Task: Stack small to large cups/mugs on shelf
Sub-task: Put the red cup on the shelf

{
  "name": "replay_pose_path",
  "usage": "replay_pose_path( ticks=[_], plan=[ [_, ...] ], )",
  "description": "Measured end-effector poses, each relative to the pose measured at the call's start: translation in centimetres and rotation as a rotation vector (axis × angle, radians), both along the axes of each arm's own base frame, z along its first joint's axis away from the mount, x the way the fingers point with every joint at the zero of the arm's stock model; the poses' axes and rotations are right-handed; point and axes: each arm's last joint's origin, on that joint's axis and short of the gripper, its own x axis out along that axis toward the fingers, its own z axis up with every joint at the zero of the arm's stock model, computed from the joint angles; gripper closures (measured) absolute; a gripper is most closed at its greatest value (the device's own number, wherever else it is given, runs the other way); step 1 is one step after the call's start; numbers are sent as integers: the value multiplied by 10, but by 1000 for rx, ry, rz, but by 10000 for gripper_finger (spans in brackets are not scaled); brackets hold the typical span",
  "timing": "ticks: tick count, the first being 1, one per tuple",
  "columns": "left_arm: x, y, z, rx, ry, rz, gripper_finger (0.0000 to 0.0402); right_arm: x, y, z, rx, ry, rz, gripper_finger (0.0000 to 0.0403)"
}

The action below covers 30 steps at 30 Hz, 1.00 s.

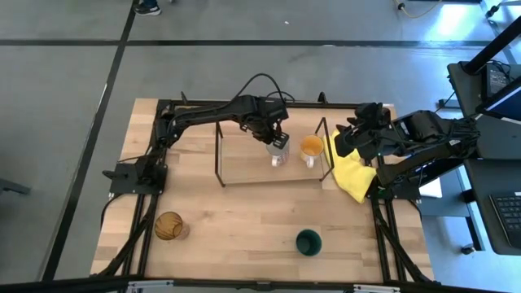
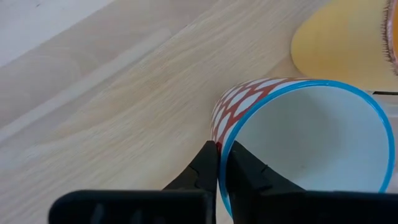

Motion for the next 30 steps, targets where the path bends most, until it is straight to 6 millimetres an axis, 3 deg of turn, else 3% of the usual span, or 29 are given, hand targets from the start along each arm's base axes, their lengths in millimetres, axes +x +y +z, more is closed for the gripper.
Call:
replay_pose_path(
  ticks=[19,30],
  plan=[
    [2,-1,1,24,-18,-51,385,-2,-1,-1,-3,16,-8,202],
    [2,-1,2,23,-24,-59,347,-2,-1,-1,-5,23,-8,202]
  ],
)
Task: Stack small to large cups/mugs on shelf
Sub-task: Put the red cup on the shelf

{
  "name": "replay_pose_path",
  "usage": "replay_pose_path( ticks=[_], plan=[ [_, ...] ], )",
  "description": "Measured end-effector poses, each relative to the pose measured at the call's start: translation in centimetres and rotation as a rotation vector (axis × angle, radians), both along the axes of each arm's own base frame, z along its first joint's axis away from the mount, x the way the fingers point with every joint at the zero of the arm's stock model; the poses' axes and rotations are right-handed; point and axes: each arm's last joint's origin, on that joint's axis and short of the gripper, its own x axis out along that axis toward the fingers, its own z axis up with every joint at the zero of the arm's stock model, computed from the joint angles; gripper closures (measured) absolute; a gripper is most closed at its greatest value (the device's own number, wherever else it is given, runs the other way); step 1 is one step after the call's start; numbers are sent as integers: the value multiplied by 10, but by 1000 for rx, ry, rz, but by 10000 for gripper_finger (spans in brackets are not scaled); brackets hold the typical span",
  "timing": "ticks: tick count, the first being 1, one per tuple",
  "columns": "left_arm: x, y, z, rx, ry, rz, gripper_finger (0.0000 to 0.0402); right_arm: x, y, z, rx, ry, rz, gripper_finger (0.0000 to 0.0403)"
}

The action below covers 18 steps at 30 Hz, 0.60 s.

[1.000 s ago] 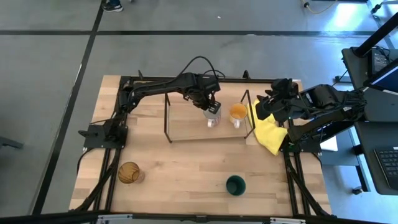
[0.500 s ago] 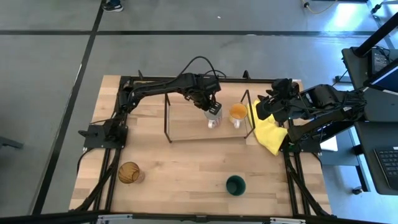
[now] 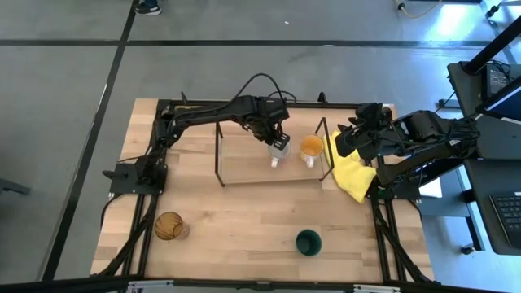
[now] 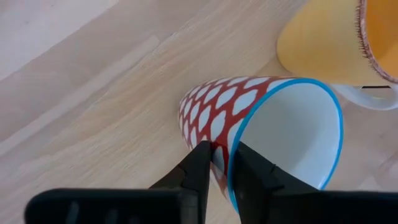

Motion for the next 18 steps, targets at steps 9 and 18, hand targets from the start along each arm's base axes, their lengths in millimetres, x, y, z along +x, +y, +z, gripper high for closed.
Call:
replay_pose_path(
  ticks=[9,18],
  plan=[
    [4,-3,-9,-47,20,-22,346,-1,0,0,-3,11,-1,202],
    [8,-11,-12,-56,21,-40,345,-1,0,0,-3,11,0,202]
  ],
)
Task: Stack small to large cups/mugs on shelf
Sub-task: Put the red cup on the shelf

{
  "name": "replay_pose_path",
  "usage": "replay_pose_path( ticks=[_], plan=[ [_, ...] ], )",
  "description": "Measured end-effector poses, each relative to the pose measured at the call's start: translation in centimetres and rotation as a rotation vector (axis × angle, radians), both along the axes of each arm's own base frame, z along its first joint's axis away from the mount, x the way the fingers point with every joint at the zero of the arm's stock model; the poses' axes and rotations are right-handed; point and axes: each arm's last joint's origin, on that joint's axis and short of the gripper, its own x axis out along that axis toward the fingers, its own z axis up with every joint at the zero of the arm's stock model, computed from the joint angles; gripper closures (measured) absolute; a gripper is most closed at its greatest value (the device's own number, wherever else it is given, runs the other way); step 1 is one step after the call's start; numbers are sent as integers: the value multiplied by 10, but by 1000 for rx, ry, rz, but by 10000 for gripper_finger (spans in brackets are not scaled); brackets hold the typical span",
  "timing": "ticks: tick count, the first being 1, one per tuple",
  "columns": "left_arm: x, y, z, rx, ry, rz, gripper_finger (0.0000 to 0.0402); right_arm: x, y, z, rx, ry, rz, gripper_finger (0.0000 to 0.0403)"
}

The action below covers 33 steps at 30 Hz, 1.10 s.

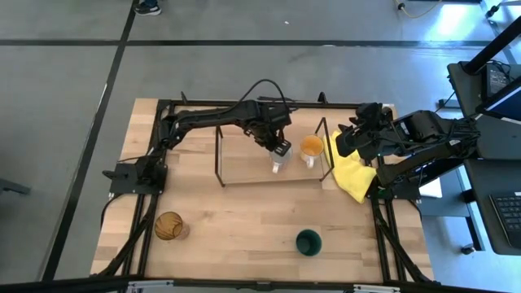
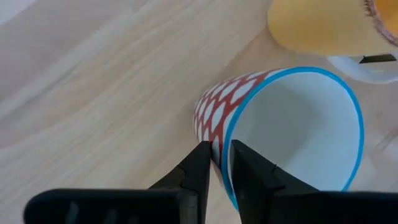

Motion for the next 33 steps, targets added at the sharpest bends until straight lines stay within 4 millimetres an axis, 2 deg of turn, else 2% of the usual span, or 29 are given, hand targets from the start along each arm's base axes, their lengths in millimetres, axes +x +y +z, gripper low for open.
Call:
replay_pose_path(
  ticks=[9,20,25,29,33],
  plan=[
    [0,-2,0,-21,2,-9,345,0,0,0,-9,12,11,202],
    [-5,3,12,14,-32,-23,345,0,0,0,-13,16,15,202],
    [-11,-13,10,40,67,-100,345,0,0,0,-12,17,16,202],
    [-17,-23,17,110,105,-126,345,0,-1,0,-12,16,11,202],
    [-21,-16,29,139,52,-102,345,0,-3,0,-11,16,-3,202]
  ],
)
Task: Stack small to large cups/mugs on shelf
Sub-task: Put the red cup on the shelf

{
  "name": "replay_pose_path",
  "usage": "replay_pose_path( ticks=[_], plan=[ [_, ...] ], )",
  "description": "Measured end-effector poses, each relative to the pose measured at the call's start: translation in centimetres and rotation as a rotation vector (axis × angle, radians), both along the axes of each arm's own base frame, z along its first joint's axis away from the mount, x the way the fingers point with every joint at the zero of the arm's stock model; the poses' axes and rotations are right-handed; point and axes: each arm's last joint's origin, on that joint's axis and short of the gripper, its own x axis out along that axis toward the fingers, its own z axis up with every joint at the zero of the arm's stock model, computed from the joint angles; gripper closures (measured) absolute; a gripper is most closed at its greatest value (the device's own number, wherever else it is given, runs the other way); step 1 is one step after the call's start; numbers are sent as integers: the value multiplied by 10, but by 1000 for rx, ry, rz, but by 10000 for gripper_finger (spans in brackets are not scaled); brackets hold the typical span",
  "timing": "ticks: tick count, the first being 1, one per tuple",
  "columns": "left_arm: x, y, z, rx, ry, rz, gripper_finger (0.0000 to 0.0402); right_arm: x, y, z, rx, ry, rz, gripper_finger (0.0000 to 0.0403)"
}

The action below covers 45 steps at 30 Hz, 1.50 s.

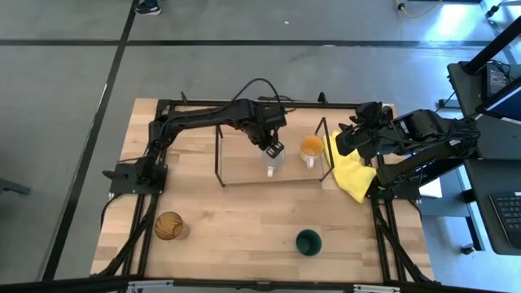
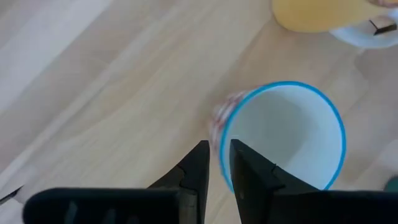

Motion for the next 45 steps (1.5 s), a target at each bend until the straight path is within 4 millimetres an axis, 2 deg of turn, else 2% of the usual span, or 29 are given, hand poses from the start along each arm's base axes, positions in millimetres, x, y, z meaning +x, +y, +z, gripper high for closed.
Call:
replay_pose_path(
  ticks=[4,8,10,12,15,20,23,29,32,37,41,45],
  plan=[
    [-1,7,1,4,-13,17,345,0,0,0,8,-6,0,202],
    [0,3,2,8,-15,-20,345,0,1,0,29,-17,-8,202],
    [-2,-3,9,29,-31,-42,345,0,1,0,30,-16,-7,202],
    [-8,-10,24,59,-76,-51,345,0,1,0,31,-16,-6,202],
    [-16,-29,41,90,-107,-80,345,0,1,0,31,-16,-7,202],
    [-19,-85,42,214,-35,-156,345,0,1,0,30,-15,-8,202],
    [-14,-102,31,238,-44,-156,345,0,1,0,30,-15,-8,202],
    [-20,-125,-12,221,22,-146,345,0,1,-1,52,-10,2,202],
    [-26,-135,-19,233,-83,-132,345,0,2,-1,69,-6,10,202],
    [-47,-142,-20,316,-257,-75,345,0,2,-1,69,-5,11,202],
    [-67,-138,-45,293,-238,0,345,0,2,-1,69,-4,12,202],
    [-74,-147,-65,261,-344,8,345,0,2,-1,68,-4,12,202]
  ],
)
